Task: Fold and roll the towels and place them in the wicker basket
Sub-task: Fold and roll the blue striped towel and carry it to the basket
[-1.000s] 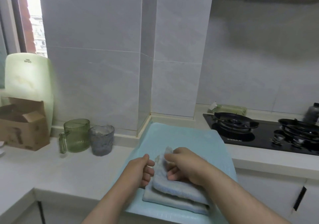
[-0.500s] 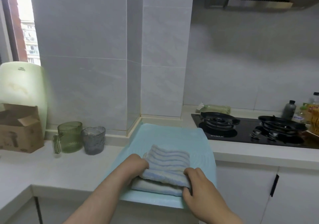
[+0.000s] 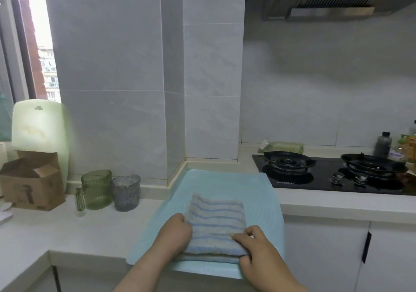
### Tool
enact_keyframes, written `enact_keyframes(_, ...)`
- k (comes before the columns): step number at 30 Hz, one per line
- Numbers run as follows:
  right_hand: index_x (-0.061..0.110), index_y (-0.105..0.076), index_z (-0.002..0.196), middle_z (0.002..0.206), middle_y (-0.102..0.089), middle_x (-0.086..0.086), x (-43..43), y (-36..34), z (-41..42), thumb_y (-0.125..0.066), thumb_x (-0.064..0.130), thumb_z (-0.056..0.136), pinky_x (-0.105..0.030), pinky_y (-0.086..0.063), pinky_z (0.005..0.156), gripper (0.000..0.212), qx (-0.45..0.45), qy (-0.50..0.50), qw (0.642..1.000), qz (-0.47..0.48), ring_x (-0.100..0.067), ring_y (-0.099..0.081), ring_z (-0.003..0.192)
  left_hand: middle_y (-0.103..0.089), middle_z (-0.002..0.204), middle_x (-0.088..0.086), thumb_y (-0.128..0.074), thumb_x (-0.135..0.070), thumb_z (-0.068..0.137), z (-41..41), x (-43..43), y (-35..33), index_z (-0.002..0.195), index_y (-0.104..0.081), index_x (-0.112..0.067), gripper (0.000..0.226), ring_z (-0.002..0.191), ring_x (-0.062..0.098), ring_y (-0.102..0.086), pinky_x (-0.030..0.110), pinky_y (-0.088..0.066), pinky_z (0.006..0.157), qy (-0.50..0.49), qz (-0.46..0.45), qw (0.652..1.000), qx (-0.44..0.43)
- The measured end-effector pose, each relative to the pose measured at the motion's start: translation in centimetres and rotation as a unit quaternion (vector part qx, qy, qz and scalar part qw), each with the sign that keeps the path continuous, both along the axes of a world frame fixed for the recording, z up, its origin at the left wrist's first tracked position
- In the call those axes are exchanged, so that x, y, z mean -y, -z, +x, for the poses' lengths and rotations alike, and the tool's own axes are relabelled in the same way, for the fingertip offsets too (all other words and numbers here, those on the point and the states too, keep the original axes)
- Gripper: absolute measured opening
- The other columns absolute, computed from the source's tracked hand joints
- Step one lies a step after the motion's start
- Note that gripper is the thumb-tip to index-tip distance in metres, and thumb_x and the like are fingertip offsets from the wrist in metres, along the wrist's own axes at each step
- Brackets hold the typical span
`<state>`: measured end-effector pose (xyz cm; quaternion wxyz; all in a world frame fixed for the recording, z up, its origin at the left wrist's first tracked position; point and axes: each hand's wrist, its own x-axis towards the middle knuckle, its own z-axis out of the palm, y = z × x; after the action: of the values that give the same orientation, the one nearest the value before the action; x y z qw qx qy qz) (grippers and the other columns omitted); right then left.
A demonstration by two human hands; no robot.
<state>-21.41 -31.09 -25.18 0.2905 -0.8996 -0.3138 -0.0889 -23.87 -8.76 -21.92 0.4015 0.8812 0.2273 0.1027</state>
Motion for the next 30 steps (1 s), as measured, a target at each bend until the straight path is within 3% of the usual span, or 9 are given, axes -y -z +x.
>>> enact_keyframes(3,0.042,-0.057,0.127,0.115,-0.037,0.015,0.0,0.0,0.1,-0.045,0.018,0.087,-0.012,-0.041,0.081,0.048,0.006,-0.004,1.0,-0.003,-0.004,-0.053,0.09,-0.052,0.09,0.005,-0.045,-0.014,0.087,0.2,0.3,-1.2,0.086,-0.047,-0.013,0.003,0.088,0.024,-0.053,0.03,-0.037,0.066,-0.001,0.048,0.997,-0.056)
enact_keyframes(6,0.043,-0.058,0.128,0.114,-0.039,0.016,-0.1,0.2,0.2,-0.04,0.025,0.083,-0.009,-0.04,0.081,0.052,0.01,-0.005,1.0,-0.001,-0.002,-0.052,0.09,-0.052,0.129,0.008,-0.045,-0.02,0.085,0.8,0.5,-2.2,0.124,-0.047,-0.013,0.04,0.119,0.029,-0.049,0.035,-0.041,0.095,-0.005,0.225,0.974,0.023)
enact_keyframes(9,0.044,-0.059,0.127,0.111,-0.041,0.016,0.0,0.2,0.1,-0.032,0.031,0.077,-0.001,-0.035,0.077,0.059,-0.002,-0.004,1.0,0.008,-0.001,-0.05,0.088,-0.03,0.158,0.0,-0.035,-0.028,0.1,1.4,1.4,-2.3,0.147,-0.036,-0.02,0.048,0.144,0.02,-0.026,0.034,-0.022,0.116,0.165,0.316,0.933,0.056)
enact_keyframes(12,0.038,-0.062,0.122,0.104,-0.042,0.02,0.2,0.6,0.7,-0.025,0.042,0.076,-0.003,-0.037,0.083,0.059,0.012,-0.024,1.0,0.012,0.001,-0.05,0.088,-0.003,0.165,0.002,-0.024,-0.039,0.105,2.3,0.2,-0.3,0.156,-0.019,-0.022,0.054,0.151,0.016,-0.002,0.036,-0.006,0.121,0.222,0.271,0.934,-0.071)
enact_keyframes(14,0.033,-0.064,0.107,0.091,-0.048,0.02,0.7,0.5,1.2,-0.037,0.056,0.08,-0.01,-0.044,0.082,0.045,0.019,-0.043,0.999,-0.001,0.004,-0.052,0.08,0.007,0.164,0.0,-0.023,-0.042,0.105,2.6,-0.5,1.0,0.157,-0.01,-0.024,0.056,0.151,0.014,0.007,0.032,0.0,0.121,0.22,0.212,0.949,-0.076)
enact_keyframes(17,0.062,-0.064,0.08,0.093,-0.056,0.022,0.4,-1.1,2.2,-0.043,0.056,0.071,-0.006,-0.04,0.087,0.023,-0.008,-0.052,0.998,-0.028,0.009,-0.057,0.091,0.009,0.164,-0.004,-0.022,-0.044,0.105,2.8,-0.8,1.9,0.156,-0.006,-0.028,0.057,0.15,0.012,0.01,0.032,0.001,0.121,0.217,0.223,0.947,-0.077)
enact_keyframes(20,0.041,-0.068,0.112,0.116,-0.049,0.031,-0.6,-2.7,3.3,-0.034,0.042,0.084,0.0,-0.023,0.096,0.044,-0.01,0.002,1.0,0.027,-0.002,-0.047,0.121,0.009,0.164,-0.001,-0.019,-0.042,0.105,3.0,-0.5,1.3,0.157,-0.003,-0.024,0.058,0.15,0.015,0.01,0.038,0.0,0.122,0.227,0.28,0.927,-0.109)
enact_keyframes(24,0.02,-0.023,0.154,0.163,-0.007,0.007,-2.5,-3.0,5.0,-0.03,0.03,0.106,-0.01,0.001,0.109,0.05,-0.077,-0.036,0.993,-0.083,-0.007,-0.005,0.15,0.008,0.164,0.004,-0.02,-0.027,0.105,3.2,0.8,0.1,0.156,-0.001,-0.01,0.057,0.151,0.019,0.009,0.04,0.001,0.122,0.225,0.373,0.894,-0.101)
enact_keyframes(30,0.024,-0.002,0.156,0.154,0.014,0.019,-2.8,-2.4,4.9,-0.001,0.075,0.08,-0.023,0.004,0.119,0.092,-0.135,0.005,0.976,-0.17,-0.005,0.01,0.149,0.008,0.164,-0.005,-0.02,-0.041,0.104,3.1,0.4,1.3,0.157,0.0,-0.02,0.06,0.15,0.009,0.008,0.033,0.003,0.121,0.245,0.282,0.923,-0.097)
